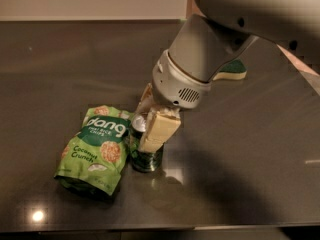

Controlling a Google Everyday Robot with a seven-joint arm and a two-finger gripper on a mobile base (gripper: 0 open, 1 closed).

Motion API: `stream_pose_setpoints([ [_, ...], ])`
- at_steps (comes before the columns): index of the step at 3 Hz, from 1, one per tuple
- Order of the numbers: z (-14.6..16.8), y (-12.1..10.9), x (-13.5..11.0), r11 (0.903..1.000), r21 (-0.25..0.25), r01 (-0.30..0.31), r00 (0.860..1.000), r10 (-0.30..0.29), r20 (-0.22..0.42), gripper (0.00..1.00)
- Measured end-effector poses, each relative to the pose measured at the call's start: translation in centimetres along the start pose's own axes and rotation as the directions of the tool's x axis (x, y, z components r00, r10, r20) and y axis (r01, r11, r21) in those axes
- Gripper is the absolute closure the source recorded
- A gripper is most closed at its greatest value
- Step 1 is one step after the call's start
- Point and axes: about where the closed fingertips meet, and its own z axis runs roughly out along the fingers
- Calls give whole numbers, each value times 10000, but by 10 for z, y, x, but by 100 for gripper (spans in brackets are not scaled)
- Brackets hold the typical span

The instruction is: Move green can near green rice chip bag

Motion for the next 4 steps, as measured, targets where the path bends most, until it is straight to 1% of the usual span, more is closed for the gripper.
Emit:
stream_pose_setpoints([
  [1,3,0,1,9998,77,189,9996,-187,-220,35],
  [2,2,1,-1,9997,108,216,9995,-213,-221,12],
  [3,1,1,-2,9996,135,244,9994,-241,-229,0],
  [4,1,1,-2,9996,136,245,9994,-242,-229,0],
])
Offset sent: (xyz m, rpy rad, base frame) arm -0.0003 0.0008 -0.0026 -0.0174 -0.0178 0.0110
